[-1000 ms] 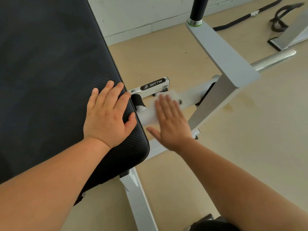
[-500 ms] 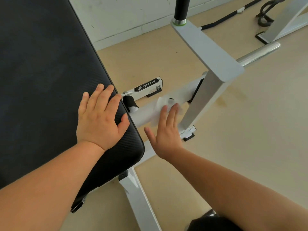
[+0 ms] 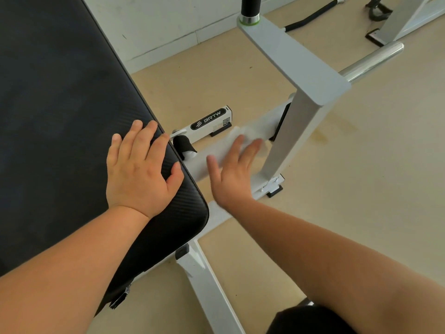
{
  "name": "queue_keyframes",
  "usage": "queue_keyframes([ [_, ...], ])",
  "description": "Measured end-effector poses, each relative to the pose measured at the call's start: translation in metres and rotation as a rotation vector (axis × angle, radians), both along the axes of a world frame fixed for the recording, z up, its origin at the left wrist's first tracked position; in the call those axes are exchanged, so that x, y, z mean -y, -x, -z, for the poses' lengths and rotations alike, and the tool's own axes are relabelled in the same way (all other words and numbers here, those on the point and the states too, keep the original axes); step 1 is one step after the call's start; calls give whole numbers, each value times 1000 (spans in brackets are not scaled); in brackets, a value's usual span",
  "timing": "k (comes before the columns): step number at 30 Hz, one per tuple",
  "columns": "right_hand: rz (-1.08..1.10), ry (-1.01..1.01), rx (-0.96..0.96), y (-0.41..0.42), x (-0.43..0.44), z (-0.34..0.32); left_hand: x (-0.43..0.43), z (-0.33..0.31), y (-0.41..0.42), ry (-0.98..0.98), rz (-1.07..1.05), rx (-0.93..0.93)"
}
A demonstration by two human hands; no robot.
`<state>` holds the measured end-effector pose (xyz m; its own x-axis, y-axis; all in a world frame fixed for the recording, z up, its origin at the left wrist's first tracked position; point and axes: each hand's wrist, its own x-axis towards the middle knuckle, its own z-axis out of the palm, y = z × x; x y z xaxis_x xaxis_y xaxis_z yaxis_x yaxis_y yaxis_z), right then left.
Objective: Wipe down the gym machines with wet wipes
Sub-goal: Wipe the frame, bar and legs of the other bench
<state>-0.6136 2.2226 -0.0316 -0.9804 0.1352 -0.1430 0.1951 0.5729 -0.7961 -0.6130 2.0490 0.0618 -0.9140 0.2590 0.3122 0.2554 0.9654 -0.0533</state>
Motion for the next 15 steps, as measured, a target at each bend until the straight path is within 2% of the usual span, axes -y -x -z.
queue_keyframes([
  [2,107,-29,4,29,-11,-11,0,0,0,0,3,2],
  [4,101,-154,-13,38,-22,-7,-1,2,-1,-1,6,2],
  [6,-45,-339,-134,20,-27,9,-1,3,-1,3,4,6],
  [9,-424,-573,-362,-14,-32,32,-2,2,-1,7,3,8],
  [11,-568,-680,-474,-11,-37,35,-2,2,0,8,3,3],
  [13,-545,-725,-488,7,-45,25,-1,3,0,5,5,-9],
  [15,-432,-749,-411,25,-55,15,-1,3,1,1,6,-19],
])
